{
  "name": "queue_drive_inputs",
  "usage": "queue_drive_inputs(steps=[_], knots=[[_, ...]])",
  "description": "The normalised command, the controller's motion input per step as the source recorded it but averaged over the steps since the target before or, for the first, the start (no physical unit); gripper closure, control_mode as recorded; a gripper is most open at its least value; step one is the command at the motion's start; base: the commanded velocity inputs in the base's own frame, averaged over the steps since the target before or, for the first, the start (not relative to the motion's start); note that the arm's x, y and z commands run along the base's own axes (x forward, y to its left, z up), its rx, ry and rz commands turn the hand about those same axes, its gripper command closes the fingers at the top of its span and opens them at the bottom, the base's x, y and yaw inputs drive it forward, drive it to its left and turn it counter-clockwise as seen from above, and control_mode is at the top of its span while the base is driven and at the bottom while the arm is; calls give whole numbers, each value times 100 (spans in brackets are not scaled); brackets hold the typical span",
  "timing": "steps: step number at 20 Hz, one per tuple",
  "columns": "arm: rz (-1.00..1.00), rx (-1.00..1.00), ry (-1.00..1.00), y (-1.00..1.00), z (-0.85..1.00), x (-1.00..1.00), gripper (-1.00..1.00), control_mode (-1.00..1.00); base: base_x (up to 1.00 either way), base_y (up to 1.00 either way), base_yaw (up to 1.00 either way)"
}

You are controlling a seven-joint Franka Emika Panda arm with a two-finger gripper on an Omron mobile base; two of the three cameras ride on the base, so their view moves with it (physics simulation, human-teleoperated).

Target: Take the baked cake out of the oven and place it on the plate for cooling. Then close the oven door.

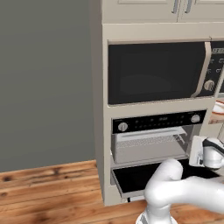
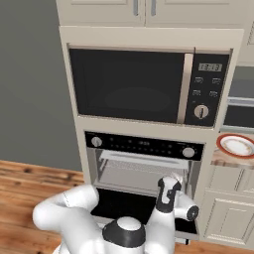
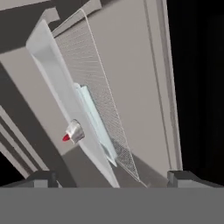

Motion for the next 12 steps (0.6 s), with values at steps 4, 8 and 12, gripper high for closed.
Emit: queue_drive_inputs(steps=[4, 8, 12], knots=[[1, 9, -16, 0, -21, 51, -100, -100, 0, 0, 0], [-4, 0, -15, 0, -5, 52, -100, -100, 0, 0, 0], [-14, -7, -14, 6, -1, 29, -100, -100, 0, 0, 0]])
